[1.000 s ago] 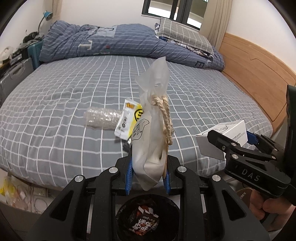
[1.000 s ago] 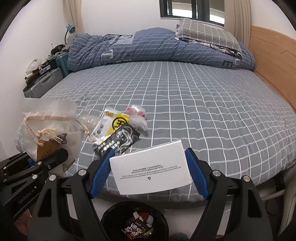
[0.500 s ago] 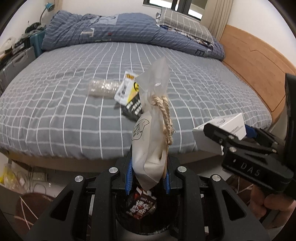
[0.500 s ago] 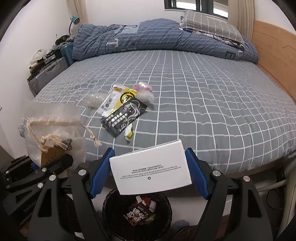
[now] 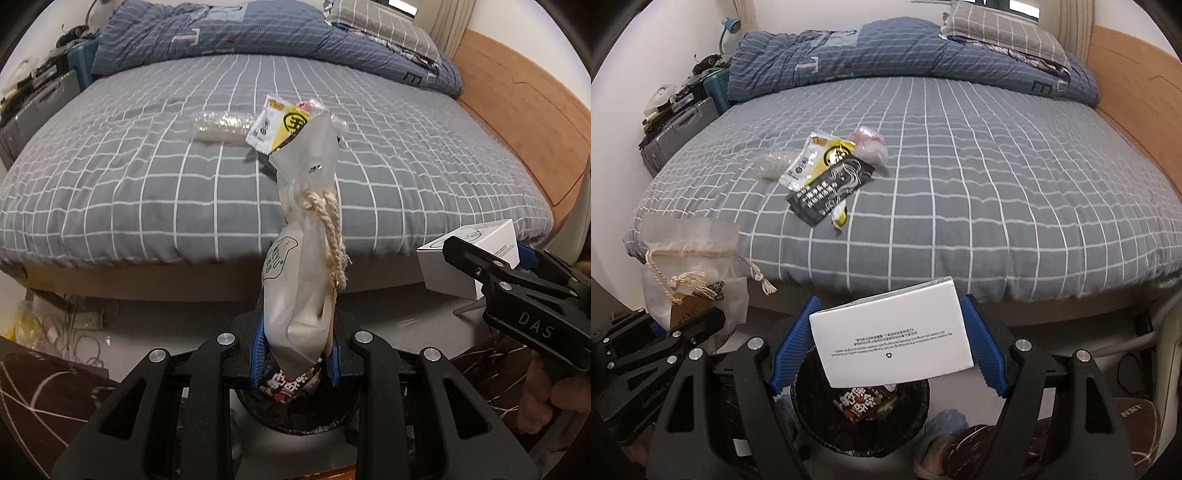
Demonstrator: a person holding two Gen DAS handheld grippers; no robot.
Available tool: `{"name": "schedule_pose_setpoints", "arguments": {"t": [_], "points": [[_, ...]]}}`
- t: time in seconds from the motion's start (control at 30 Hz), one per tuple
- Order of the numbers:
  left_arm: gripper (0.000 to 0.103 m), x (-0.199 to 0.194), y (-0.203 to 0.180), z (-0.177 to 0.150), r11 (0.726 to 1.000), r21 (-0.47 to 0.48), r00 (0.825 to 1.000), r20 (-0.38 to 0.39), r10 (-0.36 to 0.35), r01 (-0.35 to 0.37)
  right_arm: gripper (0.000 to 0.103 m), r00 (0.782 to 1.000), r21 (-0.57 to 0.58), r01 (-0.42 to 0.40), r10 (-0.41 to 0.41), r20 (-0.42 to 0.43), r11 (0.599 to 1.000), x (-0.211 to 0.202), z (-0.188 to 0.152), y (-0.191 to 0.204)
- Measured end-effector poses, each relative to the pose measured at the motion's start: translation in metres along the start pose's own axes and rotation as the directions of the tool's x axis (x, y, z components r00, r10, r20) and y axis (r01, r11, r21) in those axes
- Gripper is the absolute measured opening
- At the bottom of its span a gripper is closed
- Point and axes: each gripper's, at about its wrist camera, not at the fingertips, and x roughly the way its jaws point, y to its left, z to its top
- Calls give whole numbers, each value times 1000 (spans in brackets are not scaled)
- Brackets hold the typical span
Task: Collect trash
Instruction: 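Carry the cloth pouch and white box off the bed toward the black bin, then open the right tool to drop the white box into the bin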
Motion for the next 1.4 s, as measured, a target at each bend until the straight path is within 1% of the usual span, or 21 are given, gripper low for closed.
{"name": "schedule_pose_setpoints", "arguments": {"t": [0.13,0.33,0.57,0.8,0.97,1.17,1.3,1.4], "points": [[25,8,4,-7,1000,-4,1000,-25,2,-2,74,1000,17,5,-5,-24,1000,7,-8,-1],[25,27,12,-16,1000,-21,998,-55,-7,6,74,998,14,8,-7,-67,1000,29,-21,5],[25,59,21,-21,999,-32,996,-90,-8,5,74,993,8,12,-11,-121,1000,61,-34,8],[25,93,32,-26,999,-44,991,-137,-13,7,74,982,-3,6,-6,-190,1000,100,-45,12],[25,112,37,-27,999,-48,986,-163,-15,7,74,975,-12,3,-5,-221,1000,121,-50,14],[25,131,42,-32,999,-49,980,-198,0,-10,74,967,-42,-2,-8,-254,999,144,-60,20],[25,142,46,-36,998,-53,975,-223,11,-23,74,958,-47,-7,-7,-288,999,159,-67,25],[25,146,46,-40,998,-55,972,-235,13,-26,74,955,-61,-13,-5,-298,998,167,-71,31]]}}
